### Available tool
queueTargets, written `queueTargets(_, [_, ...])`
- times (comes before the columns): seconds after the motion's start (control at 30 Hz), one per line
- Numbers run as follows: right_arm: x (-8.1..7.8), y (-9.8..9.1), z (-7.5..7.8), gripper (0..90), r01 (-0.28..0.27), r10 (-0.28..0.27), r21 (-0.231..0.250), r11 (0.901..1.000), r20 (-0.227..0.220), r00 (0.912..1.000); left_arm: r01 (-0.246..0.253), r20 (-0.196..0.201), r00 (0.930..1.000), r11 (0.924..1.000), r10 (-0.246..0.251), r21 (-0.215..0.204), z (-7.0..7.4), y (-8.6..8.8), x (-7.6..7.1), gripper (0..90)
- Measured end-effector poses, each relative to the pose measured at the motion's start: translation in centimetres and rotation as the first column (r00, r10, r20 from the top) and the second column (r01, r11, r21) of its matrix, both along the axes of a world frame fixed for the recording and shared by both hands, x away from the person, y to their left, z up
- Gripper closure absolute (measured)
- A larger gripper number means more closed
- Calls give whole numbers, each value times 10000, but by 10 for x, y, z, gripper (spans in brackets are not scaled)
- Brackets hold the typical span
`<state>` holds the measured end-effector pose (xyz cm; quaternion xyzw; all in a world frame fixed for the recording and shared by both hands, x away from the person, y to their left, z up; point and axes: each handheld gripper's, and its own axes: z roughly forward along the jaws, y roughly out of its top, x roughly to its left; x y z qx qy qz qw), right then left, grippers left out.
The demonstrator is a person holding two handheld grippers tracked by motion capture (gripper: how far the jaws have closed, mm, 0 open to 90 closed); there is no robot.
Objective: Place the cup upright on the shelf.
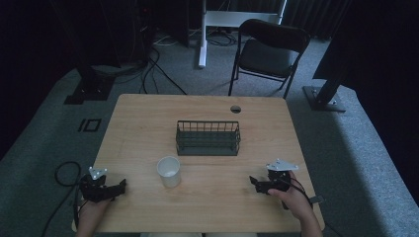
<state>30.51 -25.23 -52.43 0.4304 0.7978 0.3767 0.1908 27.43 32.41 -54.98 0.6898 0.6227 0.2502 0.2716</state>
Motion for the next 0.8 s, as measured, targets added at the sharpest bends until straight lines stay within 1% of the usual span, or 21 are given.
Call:
queueTargets(0.07, [1, 3, 1, 133, -75, 75, -107, 9999, 42, 10000, 0, 2, 10000, 10000, 0, 1, 0, 0, 0, 7])
queueTargets(0.13, [1, 6, 2, 133, -158, 158, -37, 9999, 35, 9999, 3, -2, 10000, 10000, -3, 4, 0, 0, 0, 7])
queueTargets(0.2, [2, 10, 3, 133, -276, 277, -85, 9996, 83, 9996, 4, -4, 10000, 10000, -4, 6, 0, 0, 0, 7])
queueTargets(0.3, [2, 18, 5, 133, -560, 559, 96, 9984, 138, 9983, 1, -1, 10000, 10000, -1, 3, 0, 0, 0, 7])
queueTargets(0.33, [2, 20, 6, 133, -677, 676, 146, 9976, 89, 9977, -2, 1, 10000, 10000, 2, 0, 0, 0, 0, 7])
queueTargets(0.43, [3, 27, 6, 133, -897, 895, 111, 9959, 122, 9959, 0, 1, 10000, 10000, 0, 3, 0, 0, 0, 7])
queueTargets(0.63, [4, 41, 10, 133, -1190, 1186, 217, 9927, 169, 9928, 30, 0, 10000, 10000, -30, -1, 0, 0, 0, 7])
queueTargets(0.67, [4, 41, 10, 133, -1190, 1186, 217, 9927, 169, 9928, 30, 0, 10000, 10000, -30, -1, 0, 0, 0, 7])
queueTargets(0.8, [4, 53, 11, 133, -1483, 1478, 282, 9885, 193, 9888, 30, -2, 10000, 10000, -30, 1, 0, 0, 0, 7])
